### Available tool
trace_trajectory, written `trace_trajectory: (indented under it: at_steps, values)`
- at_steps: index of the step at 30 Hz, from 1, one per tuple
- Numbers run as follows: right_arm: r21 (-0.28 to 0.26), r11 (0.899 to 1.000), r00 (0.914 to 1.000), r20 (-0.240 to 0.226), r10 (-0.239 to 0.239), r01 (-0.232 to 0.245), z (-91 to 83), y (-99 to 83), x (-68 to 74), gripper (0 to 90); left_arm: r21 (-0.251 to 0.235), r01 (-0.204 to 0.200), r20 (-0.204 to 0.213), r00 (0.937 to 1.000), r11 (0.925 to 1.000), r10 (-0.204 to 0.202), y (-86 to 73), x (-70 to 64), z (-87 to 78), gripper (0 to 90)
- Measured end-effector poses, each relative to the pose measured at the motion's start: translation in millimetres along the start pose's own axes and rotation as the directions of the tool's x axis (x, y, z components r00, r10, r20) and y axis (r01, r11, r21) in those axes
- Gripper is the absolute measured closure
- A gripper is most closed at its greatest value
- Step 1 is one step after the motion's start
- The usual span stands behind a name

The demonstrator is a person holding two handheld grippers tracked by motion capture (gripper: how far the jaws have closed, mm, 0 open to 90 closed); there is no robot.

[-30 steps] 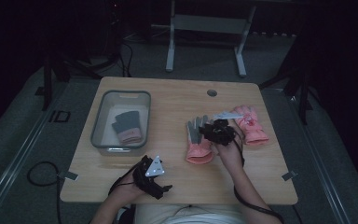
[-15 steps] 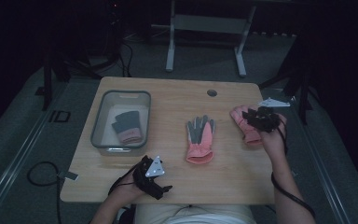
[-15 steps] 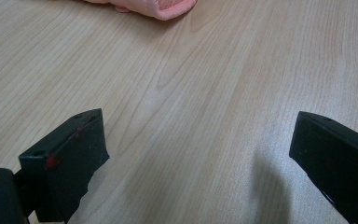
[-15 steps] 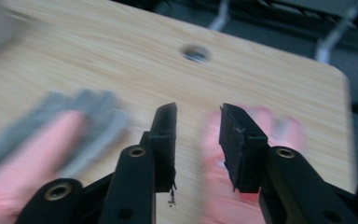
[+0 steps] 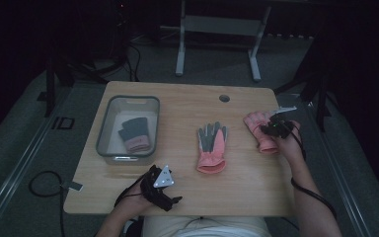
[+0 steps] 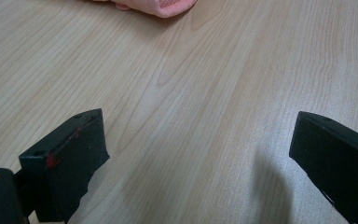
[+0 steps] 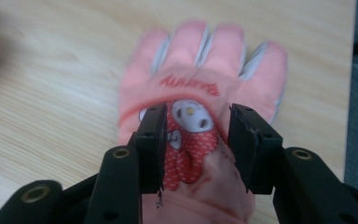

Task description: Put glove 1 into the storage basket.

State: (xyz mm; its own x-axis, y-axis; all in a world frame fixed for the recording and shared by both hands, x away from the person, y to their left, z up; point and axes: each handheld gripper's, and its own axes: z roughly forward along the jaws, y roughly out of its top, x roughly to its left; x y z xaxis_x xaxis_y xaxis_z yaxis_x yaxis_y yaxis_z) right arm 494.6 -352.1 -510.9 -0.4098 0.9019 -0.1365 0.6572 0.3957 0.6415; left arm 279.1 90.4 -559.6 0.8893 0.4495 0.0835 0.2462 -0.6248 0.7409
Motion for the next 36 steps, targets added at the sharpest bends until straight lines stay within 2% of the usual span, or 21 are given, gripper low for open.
trace_trajectory:
  at_steps: [2,5,10,14,16,20,24,26,32,36]
  values:
    - [0.014,1.000,0.9995,-0.024,0.021,-0.021,6.7,-4.5,-1.8,58.7,-0.001,0.000,-0.001,1.0000,1.0000,0.000,-0.1,-0.2,0.0,3.6]
    - [-0.006,0.999,0.9992,-0.025,0.032,-0.032,9.9,-9.6,-0.1,63.7,-0.001,-0.002,-0.001,1.0000,1.0000,0.002,0.1,-0.4,0.2,3.6]
    - [-0.026,0.997,0.9969,-0.023,0.075,-0.075,9.6,-13.5,0.4,78.8,0.005,-0.005,-0.003,1.0000,1.0000,0.005,0.2,-0.7,0.8,3.6]
    - [-0.003,0.989,0.9885,-0.045,0.144,-0.145,6.6,-10.0,-2.0,84.1,0.006,-0.006,-0.006,1.0000,1.0000,0.006,-0.1,-0.5,1.1,3.6]
    - [0.007,0.989,0.9883,-0.036,0.148,-0.148,3.2,-7.0,-2.0,85.3,0.007,-0.004,-0.006,1.0000,1.0000,0.004,0.0,-0.6,0.8,3.6]
    - [-0.010,0.983,0.9832,-0.029,0.180,-0.181,-13.0,0.6,1.3,86.1,0.004,-0.003,-0.008,1.0000,1.0000,0.003,-0.1,-0.2,0.1,3.6]
    - [-0.047,0.979,0.9789,-0.060,0.195,-0.198,-34.3,7.6,7.4,86.1,0.004,-0.003,-0.004,1.0000,1.0000,0.003,-0.3,0.1,0.2,3.6]
    - [-0.054,0.980,0.9802,-0.059,0.189,-0.192,-44.0,9.9,13.1,86.1,0.005,-0.004,-0.002,1.0000,1.0000,0.004,-0.4,-0.2,0.4,3.6]
    - [-0.121,0.970,0.9770,-0.064,0.203,-0.210,-85.0,13.3,28.7,86.1,0.003,-0.002,-0.002,1.0000,1.0000,0.002,-0.3,0.4,-0.2,3.6]
    - [-0.147,0.968,0.9790,-0.058,0.195,-0.202,-107.0,10.6,40.4,86.2,0.011,-0.003,0.001,1.0000,0.9999,0.003,-0.6,0.0,0.6,3.6]
